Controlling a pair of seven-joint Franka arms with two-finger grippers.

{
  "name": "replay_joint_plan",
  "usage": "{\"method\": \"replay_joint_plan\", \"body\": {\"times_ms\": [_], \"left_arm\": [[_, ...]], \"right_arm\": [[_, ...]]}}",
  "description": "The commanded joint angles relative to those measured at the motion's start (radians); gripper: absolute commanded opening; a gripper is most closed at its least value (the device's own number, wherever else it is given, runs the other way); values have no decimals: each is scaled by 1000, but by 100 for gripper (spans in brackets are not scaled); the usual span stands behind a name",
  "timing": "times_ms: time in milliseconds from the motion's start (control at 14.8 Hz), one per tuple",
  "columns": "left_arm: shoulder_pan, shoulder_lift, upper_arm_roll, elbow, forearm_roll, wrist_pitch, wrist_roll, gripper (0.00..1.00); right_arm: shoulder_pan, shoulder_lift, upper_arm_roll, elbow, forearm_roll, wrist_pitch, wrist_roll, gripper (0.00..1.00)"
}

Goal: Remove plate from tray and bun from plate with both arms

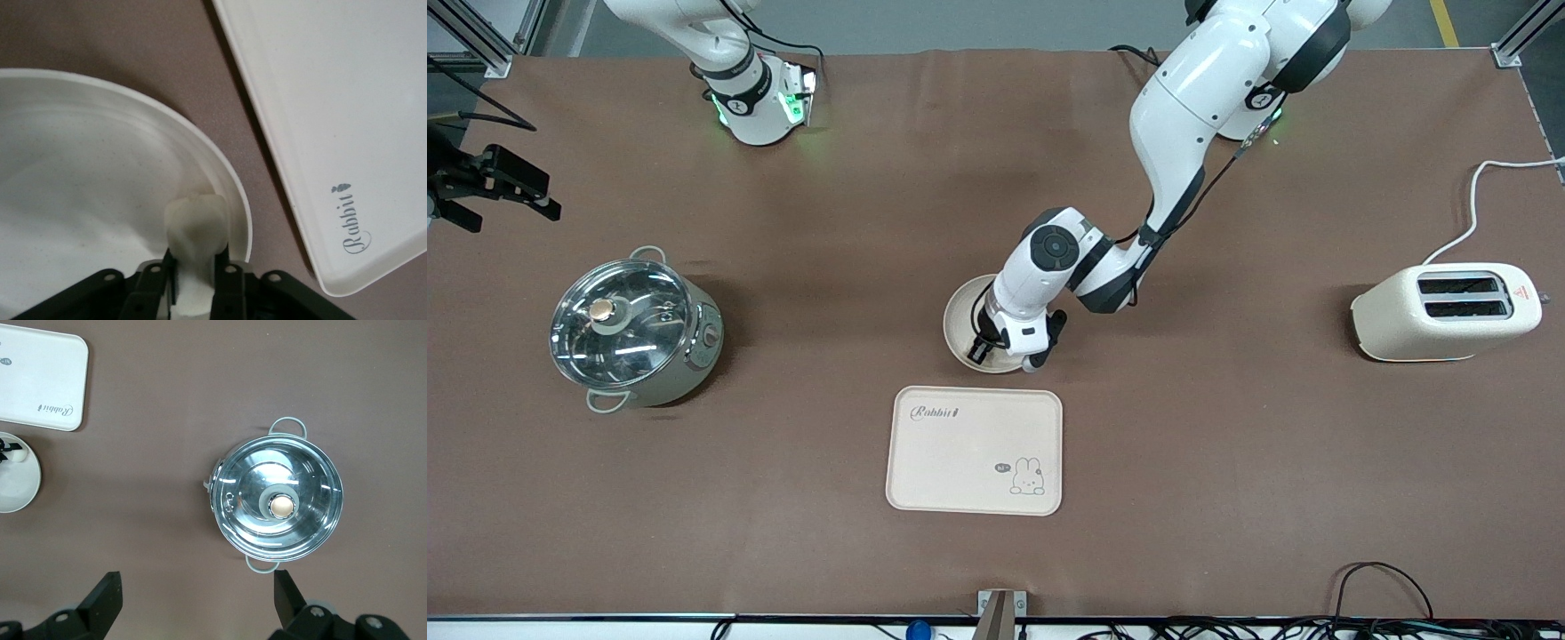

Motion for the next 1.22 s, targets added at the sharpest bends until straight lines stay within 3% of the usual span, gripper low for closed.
{"method": "replay_joint_plan", "body": {"times_ms": [0,271,609,745,880,1083,1151], "left_arm": [[-6,-63,15,-38,24,-10,-11,13],[43,-228,11,-39,153,-258,111,8],[238,-368,1,-39,158,-601,755,2],[336,-379,1,-39,156,-690,1020,7],[433,-363,1,-51,156,-718,1235,9],[522,-301,1,-62,161,-678,1329,8],[537,-281,3,-62,161,-669,1343,12]], "right_arm": [[-17,-27,17,-22,-18,-1,-3,100],[-9,-19,20,-4,-18,2,-1,100],[-11,-7,22,-5,-16,2,-1,100],[-6,-7,22,-5,-15,7,-1,100],[-3,-7,22,-5,-15,4,-3,100],[-5,-5,22,-2,-18,13,-1,100],[-6,-5,22,-2,-16,14,-1,100]]}}
